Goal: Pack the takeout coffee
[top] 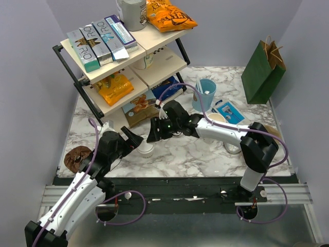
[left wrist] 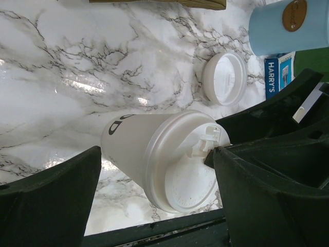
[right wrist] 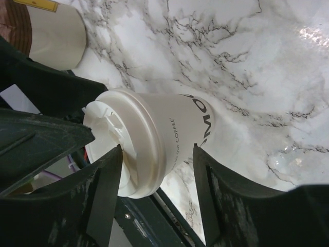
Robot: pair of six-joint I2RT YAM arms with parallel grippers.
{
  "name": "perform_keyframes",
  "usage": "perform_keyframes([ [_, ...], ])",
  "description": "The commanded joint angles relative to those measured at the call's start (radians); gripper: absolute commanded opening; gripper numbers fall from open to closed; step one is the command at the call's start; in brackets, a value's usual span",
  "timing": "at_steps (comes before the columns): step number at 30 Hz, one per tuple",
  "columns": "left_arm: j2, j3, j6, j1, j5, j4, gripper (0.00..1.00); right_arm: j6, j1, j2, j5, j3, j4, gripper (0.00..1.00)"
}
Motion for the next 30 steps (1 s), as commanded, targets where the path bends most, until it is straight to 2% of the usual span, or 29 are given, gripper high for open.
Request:
perform_keyframes([
  [1,0.021,-0.029,-0.003,0.005,0.031,0.052,0.94,0.034,-0.008,-0.023,-0.082,-0.039,0.049,0.63],
  [8,0.058,-0.072,-0.028,0.006,0.100,0.128,0.83,0.074,-0.016,-0.015,-0.152,-0.060,0.075,0.51],
  [15,0.053,-0.106,-0.054,0.008,0.110,0.127,0.72,0.134,-0.016,-0.001,-0.181,-0.117,0.116,0.40],
  [19,0.041,-0.136,-0.069,0.008,0.122,0.127,0.66,0.178,-0.025,-0.006,-0.175,-0.187,0.177,0.28],
  [20,0.038,-0.149,-0.074,0.008,0.122,0.125,0.64,0.190,-0.028,-0.007,-0.172,-0.212,0.240,0.25],
  [22,0.030,-0.162,-0.080,0.009,0.122,0.129,0.63,0.186,-0.030,-0.013,-0.178,-0.267,0.294,0.25],
  [26,0.010,-0.207,-0.086,0.009,0.119,0.118,0.53,0.125,-0.028,-0.030,-0.185,-0.331,0.430,0.25],
  [29,-0.016,-0.234,-0.083,0.011,0.116,0.103,0.52,0.008,-0.025,-0.044,-0.126,-0.333,0.403,0.25],
  [30,-0.025,-0.236,-0.083,0.011,0.114,0.092,0.54,-0.023,-0.027,-0.049,-0.115,-0.329,0.382,0.25],
])
